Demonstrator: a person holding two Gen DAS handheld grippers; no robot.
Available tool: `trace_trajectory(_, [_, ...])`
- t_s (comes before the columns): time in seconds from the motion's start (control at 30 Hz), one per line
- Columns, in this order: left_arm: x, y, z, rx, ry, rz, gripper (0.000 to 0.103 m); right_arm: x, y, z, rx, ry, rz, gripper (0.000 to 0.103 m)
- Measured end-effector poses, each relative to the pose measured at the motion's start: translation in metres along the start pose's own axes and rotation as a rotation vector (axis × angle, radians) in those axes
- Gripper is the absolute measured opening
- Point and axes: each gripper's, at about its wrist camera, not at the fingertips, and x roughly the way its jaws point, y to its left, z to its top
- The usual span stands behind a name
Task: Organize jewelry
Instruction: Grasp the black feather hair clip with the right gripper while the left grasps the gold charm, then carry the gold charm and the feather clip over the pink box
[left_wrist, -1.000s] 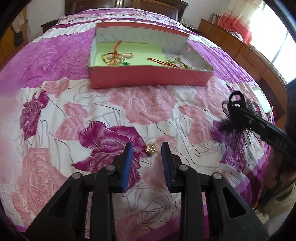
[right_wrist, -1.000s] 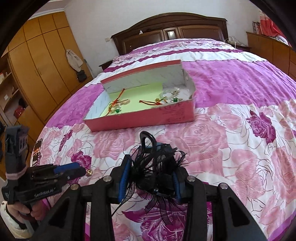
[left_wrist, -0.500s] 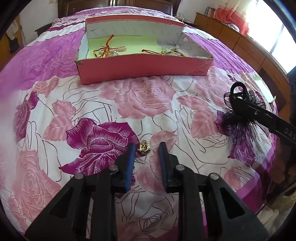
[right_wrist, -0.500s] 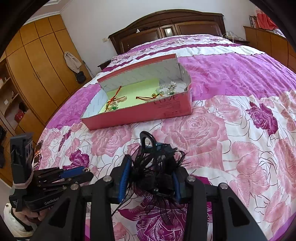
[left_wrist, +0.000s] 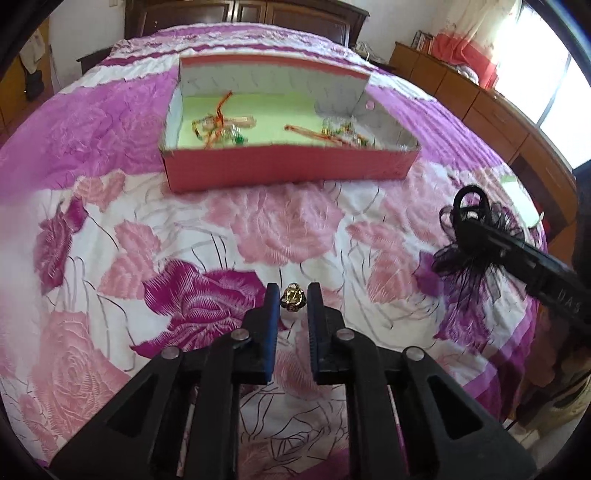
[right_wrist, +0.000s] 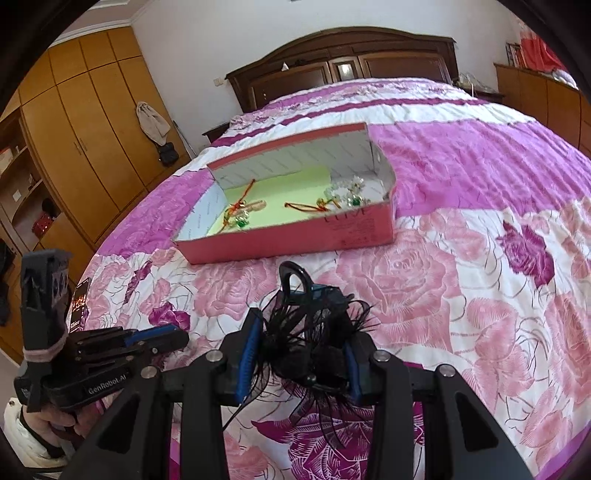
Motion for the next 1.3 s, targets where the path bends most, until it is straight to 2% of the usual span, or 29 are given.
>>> trace_trajectory(0.53, [-0.036,-0.006,0.028,-0.014,-0.201,0.041,0.006,-0.017,0.017,0.012,-0.087,-0.121,-0.018,0.042])
trace_trajectory(0.87, [-0.042,-0.002,0.044,-0.028,-0.291,0.069,0.006,-0.021,0.021,0.027,-0.1,-0.213,-0.048,0.042])
trace_trajectory(1.3, [-0.036,0.003,0.07,-0.021,-0.381,0.142,0.006,-0.014,0.025,0.054,-0.155,-0.309,-0.083,0.042])
